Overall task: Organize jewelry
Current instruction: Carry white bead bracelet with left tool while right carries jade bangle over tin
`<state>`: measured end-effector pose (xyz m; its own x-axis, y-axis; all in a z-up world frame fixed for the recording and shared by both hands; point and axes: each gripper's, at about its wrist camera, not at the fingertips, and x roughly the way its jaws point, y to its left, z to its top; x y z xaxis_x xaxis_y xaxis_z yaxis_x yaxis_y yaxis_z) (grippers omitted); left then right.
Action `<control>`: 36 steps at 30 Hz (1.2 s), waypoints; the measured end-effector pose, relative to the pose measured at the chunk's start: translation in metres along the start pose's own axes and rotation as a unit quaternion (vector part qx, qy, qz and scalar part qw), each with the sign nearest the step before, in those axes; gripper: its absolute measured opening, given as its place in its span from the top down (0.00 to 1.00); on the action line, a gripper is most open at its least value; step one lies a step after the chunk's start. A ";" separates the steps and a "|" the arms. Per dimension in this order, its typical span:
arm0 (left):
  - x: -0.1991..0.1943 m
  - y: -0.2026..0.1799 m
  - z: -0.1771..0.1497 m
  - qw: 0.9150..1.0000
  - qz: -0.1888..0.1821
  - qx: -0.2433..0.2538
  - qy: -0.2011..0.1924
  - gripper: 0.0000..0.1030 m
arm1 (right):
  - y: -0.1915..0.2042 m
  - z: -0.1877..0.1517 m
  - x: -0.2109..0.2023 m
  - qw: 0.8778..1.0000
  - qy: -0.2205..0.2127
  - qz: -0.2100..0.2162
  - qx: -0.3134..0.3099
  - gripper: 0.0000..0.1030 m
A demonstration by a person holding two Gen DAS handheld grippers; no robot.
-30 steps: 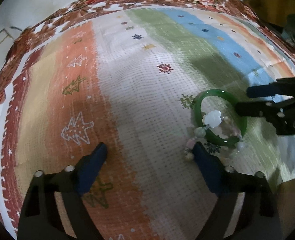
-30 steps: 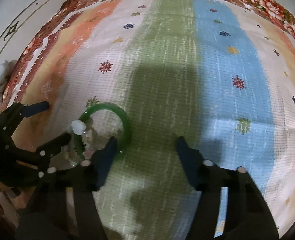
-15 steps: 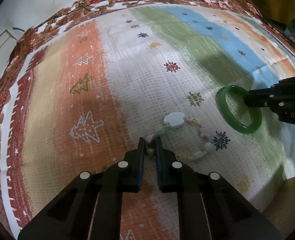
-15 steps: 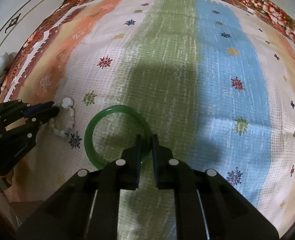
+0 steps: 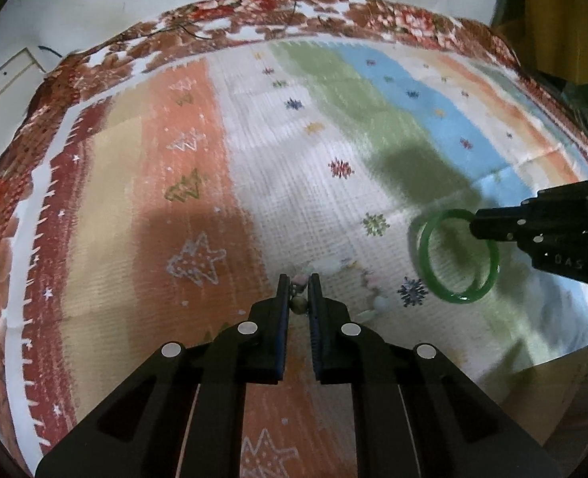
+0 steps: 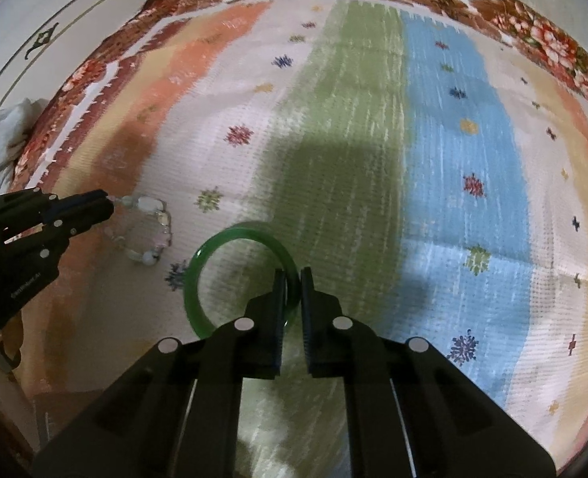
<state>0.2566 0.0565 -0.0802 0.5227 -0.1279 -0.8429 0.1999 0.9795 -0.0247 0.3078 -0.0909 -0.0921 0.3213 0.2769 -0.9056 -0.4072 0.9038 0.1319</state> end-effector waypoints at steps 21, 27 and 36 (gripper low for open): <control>-0.061 -0.001 -0.008 0.998 -0.012 -0.035 -0.051 0.92 | 0.028 -0.017 -0.064 0.998 -0.059 -0.004 -0.020 0.91; -0.077 -0.004 -0.007 0.997 -0.004 -0.039 -0.072 0.92 | 0.034 -0.020 -0.076 0.997 -0.067 -0.008 -0.025 0.91; -0.107 -0.014 -0.015 0.994 -0.028 -0.042 -0.099 0.92 | 0.037 -0.033 -0.106 0.996 -0.091 0.000 -0.025 0.91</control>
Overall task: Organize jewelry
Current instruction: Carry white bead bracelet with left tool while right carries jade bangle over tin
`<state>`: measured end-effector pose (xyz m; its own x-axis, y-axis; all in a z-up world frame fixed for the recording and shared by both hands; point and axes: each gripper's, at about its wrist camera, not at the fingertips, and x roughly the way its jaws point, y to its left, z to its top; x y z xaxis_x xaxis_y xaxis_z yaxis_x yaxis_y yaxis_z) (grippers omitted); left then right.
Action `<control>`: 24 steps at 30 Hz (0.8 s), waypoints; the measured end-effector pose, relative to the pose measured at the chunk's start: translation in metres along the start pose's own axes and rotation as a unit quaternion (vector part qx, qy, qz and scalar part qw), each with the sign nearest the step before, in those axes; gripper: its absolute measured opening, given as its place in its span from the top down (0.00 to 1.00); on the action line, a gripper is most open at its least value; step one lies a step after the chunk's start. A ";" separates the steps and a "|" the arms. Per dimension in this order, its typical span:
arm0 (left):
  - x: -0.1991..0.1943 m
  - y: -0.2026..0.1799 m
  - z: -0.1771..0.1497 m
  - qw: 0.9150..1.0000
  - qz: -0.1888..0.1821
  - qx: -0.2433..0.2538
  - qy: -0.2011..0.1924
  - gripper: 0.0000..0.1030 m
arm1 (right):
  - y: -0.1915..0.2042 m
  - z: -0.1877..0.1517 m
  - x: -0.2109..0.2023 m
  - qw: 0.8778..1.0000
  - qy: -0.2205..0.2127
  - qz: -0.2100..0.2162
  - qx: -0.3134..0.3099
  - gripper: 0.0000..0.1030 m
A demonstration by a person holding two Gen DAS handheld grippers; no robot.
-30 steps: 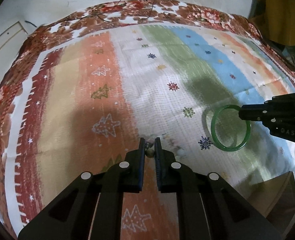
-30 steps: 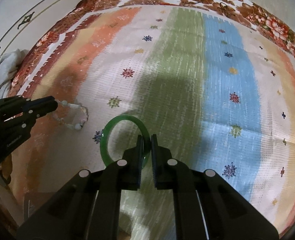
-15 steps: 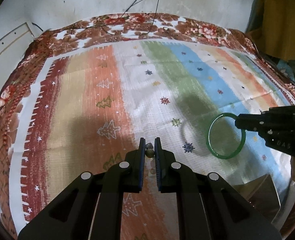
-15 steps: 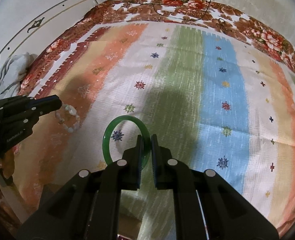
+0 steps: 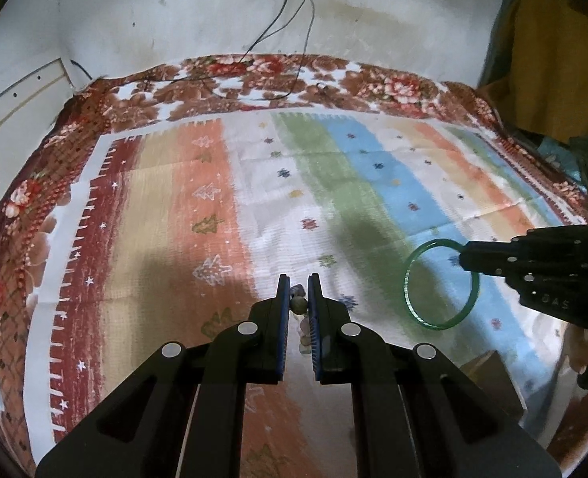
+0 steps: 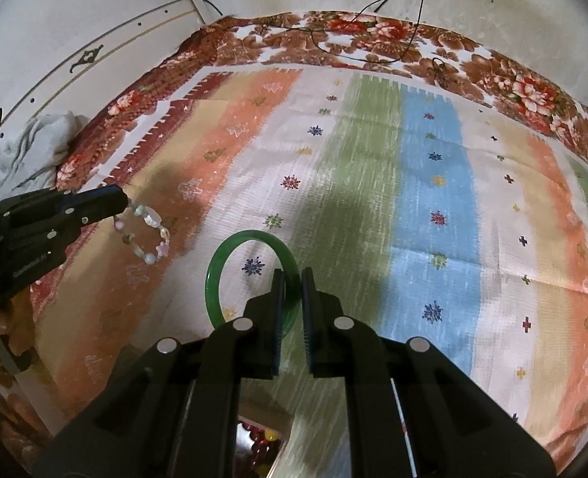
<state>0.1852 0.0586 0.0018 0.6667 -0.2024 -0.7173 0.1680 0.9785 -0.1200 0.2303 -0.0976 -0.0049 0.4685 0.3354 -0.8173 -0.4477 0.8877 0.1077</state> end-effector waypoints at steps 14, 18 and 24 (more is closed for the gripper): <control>-0.048 -0.026 -0.010 0.999 -0.037 -0.002 -0.037 0.92 | 0.013 -0.028 -0.050 0.999 -0.034 0.017 0.000 0.91; -0.062 -0.035 -0.018 0.998 -0.052 0.001 -0.045 0.92 | 0.018 -0.038 -0.060 0.999 -0.041 0.019 -0.001 0.91; -0.075 -0.052 -0.037 0.996 -0.072 0.007 -0.046 0.92 | 0.023 -0.051 -0.070 0.999 -0.042 0.017 -0.011 0.91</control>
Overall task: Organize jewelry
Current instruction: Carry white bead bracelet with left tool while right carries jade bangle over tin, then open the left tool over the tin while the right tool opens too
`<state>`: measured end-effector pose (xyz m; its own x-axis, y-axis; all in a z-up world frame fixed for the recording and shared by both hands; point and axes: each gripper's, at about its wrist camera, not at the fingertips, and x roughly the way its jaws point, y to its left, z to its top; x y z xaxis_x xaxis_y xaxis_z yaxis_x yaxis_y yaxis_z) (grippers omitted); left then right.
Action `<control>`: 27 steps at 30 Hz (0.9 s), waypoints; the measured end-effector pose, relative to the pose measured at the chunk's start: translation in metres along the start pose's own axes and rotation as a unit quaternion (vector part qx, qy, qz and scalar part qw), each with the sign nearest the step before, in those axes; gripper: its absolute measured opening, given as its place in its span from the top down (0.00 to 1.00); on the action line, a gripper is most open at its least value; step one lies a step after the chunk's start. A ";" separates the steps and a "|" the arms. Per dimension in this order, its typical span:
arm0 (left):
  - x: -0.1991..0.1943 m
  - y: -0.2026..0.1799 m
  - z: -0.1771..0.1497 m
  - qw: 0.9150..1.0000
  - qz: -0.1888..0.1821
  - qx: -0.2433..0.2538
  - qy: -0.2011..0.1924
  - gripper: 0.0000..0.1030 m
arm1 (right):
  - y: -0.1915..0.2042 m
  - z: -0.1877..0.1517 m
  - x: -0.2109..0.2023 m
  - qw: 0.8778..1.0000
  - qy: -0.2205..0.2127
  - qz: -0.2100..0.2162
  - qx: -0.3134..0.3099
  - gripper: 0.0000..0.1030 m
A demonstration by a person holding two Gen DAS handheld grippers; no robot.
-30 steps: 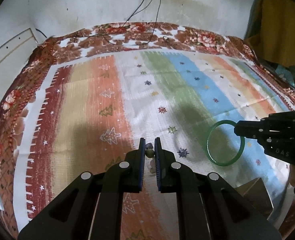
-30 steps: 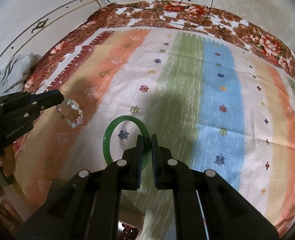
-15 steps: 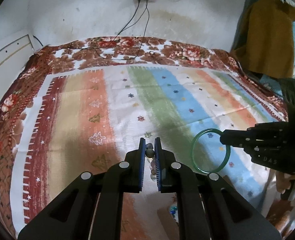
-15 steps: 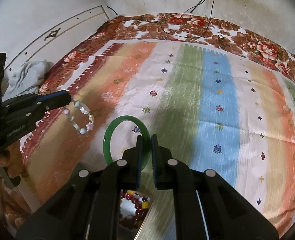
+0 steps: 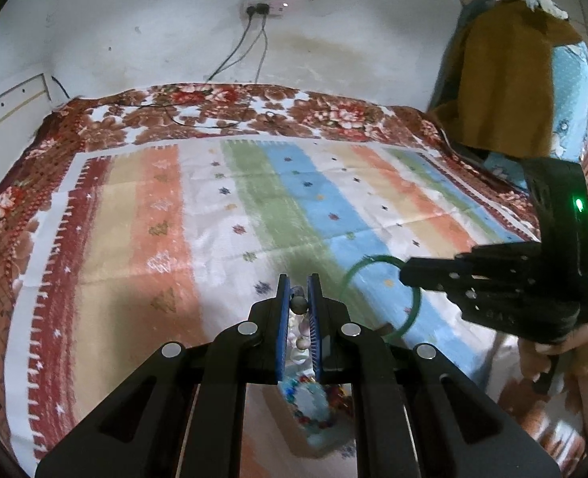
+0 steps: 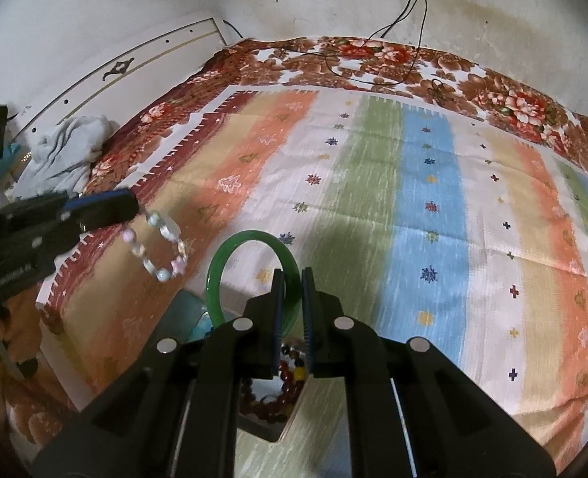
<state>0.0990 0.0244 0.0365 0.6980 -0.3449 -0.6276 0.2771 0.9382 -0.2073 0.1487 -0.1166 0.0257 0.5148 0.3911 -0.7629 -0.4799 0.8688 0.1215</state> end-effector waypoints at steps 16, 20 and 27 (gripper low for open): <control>0.007 -0.030 -0.042 0.998 -0.024 0.025 0.044 0.91 | 0.009 -0.033 -0.004 1.000 0.020 0.010 -0.001 0.89; 0.009 -0.031 -0.051 0.998 -0.002 0.032 0.048 0.62 | 0.012 -0.040 -0.003 1.000 0.028 0.011 -0.010 0.78; -0.001 -0.028 -0.066 0.998 0.022 0.033 0.045 0.30 | 0.006 -0.057 -0.013 1.000 0.022 0.018 0.012 0.41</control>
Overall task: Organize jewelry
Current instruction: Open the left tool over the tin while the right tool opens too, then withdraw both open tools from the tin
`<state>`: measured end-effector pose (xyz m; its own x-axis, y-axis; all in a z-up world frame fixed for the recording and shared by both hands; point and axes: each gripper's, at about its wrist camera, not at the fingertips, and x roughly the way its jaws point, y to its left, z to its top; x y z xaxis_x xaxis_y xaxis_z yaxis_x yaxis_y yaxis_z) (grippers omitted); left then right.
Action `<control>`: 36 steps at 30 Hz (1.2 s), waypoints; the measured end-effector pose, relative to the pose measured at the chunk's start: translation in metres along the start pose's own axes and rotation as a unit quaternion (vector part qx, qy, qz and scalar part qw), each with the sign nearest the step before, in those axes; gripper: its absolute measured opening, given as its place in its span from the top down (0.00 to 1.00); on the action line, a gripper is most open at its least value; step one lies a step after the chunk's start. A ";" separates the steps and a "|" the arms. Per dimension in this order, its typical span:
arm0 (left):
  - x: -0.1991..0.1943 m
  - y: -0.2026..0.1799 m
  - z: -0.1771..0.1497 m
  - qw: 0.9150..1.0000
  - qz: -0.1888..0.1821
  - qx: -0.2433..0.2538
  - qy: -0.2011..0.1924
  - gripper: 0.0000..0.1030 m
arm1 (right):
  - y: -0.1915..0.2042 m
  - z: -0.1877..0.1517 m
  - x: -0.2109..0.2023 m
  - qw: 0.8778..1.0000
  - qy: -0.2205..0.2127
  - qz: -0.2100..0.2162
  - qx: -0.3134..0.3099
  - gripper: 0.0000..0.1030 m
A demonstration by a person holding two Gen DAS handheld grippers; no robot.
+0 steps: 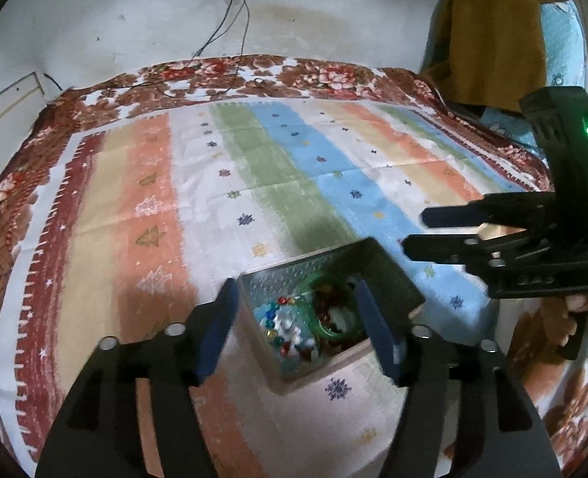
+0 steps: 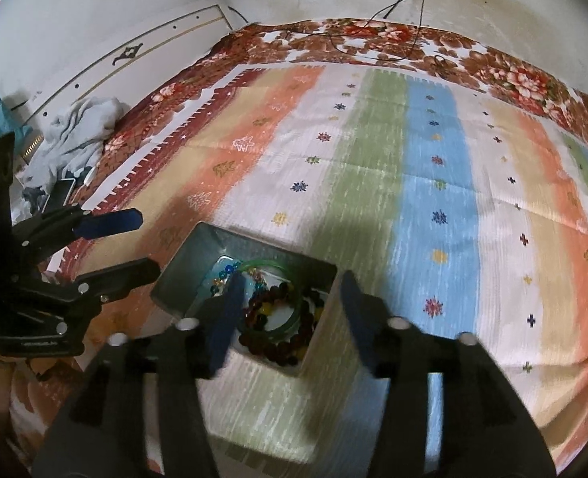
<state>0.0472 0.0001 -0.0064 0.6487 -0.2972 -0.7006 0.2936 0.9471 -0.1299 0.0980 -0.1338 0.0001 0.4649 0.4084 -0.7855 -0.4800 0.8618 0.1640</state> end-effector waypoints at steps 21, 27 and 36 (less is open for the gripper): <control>-0.011 -0.004 -0.026 1.000 0.030 0.001 0.001 0.06 | 0.003 -0.041 -0.033 0.999 -0.040 -0.019 -0.002 0.05; -0.011 -0.003 -0.031 0.999 0.046 -0.013 0.001 0.06 | 0.008 -0.048 -0.040 0.998 -0.051 -0.031 -0.014 0.05; -0.015 -0.008 -0.036 0.997 0.072 -0.016 -0.015 0.06 | 0.013 -0.051 -0.039 0.998 -0.050 -0.042 -0.017 0.05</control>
<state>0.0102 0.0013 -0.0204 0.7029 -0.1606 -0.6929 0.1730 0.9835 -0.0526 0.0358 -0.1544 0.0025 0.5751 0.3651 -0.7320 -0.4608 0.8840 0.0788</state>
